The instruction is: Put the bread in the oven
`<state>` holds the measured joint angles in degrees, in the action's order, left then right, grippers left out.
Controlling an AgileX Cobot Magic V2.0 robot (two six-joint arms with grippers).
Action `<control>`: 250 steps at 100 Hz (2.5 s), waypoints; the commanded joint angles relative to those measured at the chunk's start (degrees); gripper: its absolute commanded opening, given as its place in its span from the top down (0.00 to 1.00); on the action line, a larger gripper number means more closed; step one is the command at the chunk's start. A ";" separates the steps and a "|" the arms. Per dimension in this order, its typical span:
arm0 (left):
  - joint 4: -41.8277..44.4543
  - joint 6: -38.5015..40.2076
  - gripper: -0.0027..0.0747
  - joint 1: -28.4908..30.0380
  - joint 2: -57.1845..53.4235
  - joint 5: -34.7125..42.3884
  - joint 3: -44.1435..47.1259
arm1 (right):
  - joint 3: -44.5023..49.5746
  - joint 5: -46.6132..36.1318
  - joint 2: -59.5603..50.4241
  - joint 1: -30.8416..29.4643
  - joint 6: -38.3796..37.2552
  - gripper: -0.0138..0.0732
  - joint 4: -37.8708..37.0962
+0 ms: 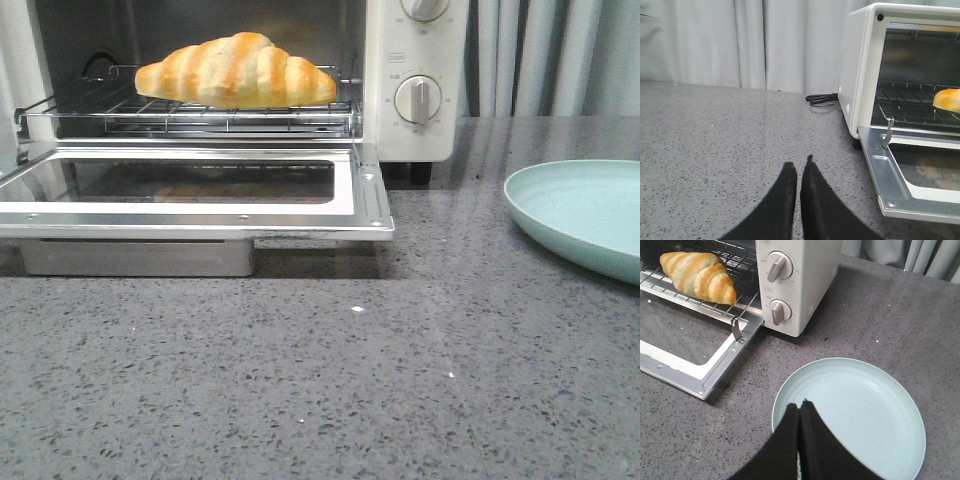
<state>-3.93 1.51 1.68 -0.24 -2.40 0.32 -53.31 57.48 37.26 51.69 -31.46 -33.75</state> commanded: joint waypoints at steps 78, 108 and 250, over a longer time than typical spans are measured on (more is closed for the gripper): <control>0.39 1.87 0.99 0.03 -1.81 3.64 1.27 | -1.30 -3.01 -0.05 -0.09 -0.11 0.92 -2.89; 0.39 1.87 0.99 0.03 -1.81 3.64 1.27 | -1.30 -3.01 -0.05 -0.09 -0.11 0.92 -2.89; 0.39 1.87 0.99 0.03 -1.81 3.64 1.27 | 38.47 -65.77 -21.44 -52.88 35.42 0.92 32.89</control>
<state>-3.50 3.01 1.81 -0.24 -2.89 0.32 -15.34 -2.51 18.69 0.71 2.37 -1.20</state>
